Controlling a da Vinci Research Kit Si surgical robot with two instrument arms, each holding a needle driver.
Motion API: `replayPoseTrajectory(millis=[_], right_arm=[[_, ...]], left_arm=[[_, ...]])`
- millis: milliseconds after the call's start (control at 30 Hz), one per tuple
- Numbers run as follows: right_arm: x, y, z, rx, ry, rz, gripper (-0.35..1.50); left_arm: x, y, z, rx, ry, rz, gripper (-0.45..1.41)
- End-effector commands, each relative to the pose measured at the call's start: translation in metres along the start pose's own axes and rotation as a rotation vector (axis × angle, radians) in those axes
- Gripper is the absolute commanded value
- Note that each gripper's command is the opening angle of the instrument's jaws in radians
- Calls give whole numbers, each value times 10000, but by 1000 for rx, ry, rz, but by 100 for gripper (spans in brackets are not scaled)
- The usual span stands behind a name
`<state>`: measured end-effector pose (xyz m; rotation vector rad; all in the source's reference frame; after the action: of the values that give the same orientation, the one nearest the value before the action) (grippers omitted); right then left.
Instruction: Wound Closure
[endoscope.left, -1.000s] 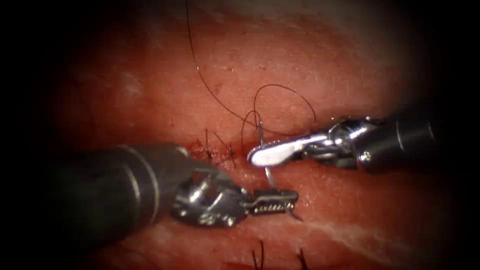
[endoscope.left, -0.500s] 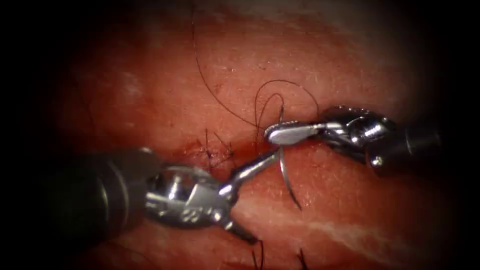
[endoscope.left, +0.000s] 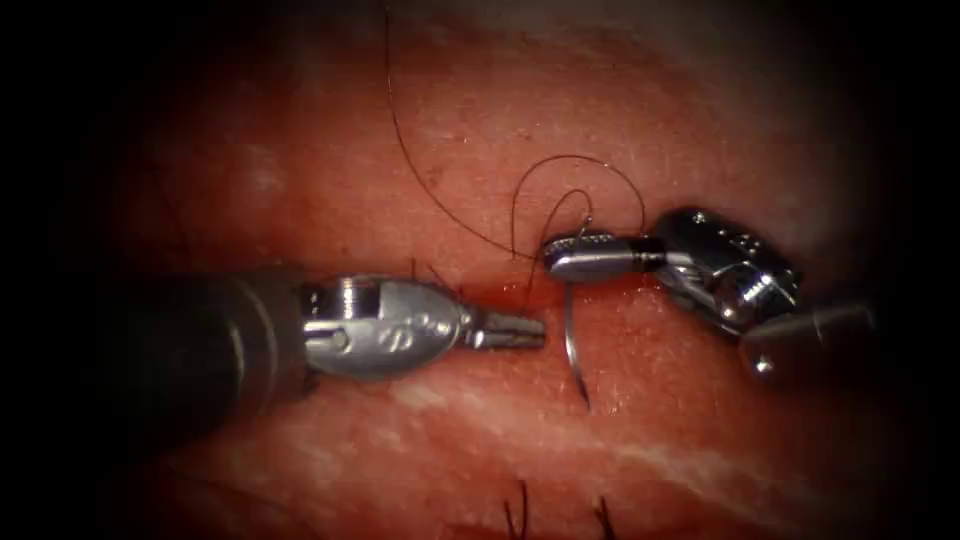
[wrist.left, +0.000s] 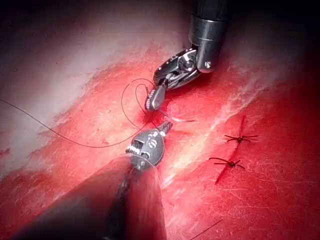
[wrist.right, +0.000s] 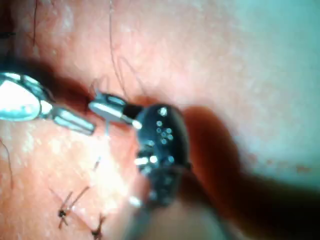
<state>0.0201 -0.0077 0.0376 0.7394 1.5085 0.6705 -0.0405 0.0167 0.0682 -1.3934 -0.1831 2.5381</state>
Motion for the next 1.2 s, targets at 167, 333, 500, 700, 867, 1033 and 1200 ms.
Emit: replayPoseTrajectory(millis=[167,333,500,700,867,1033,1200], right_arm=[[-12,-2,1,-18,4,-50,-35],[-11,-1,3,-24,4,-73,-35],[-11,-1,3,-24,4,-79,-35],[-12,1,5,-28,5,-98,-35],[-12,2,8,-33,5,-121,-35],[-12,4,8,-43,4,-151,-35],[-13,7,9,-50,5,-194,-35]], left_arm=[[-51,3,26,-26,-106,-60,-45],[-80,-3,39,-25,-146,-83,-45],[-82,-9,44,-9,-153,-97,-45],[-80,-9,54,-3,-168,-99,-45],[-79,-14,62,4,-170,-109,-45],[-83,-26,68,16,-174,-119,-45],[-90,-37,72,27,-198,-121,-45]])
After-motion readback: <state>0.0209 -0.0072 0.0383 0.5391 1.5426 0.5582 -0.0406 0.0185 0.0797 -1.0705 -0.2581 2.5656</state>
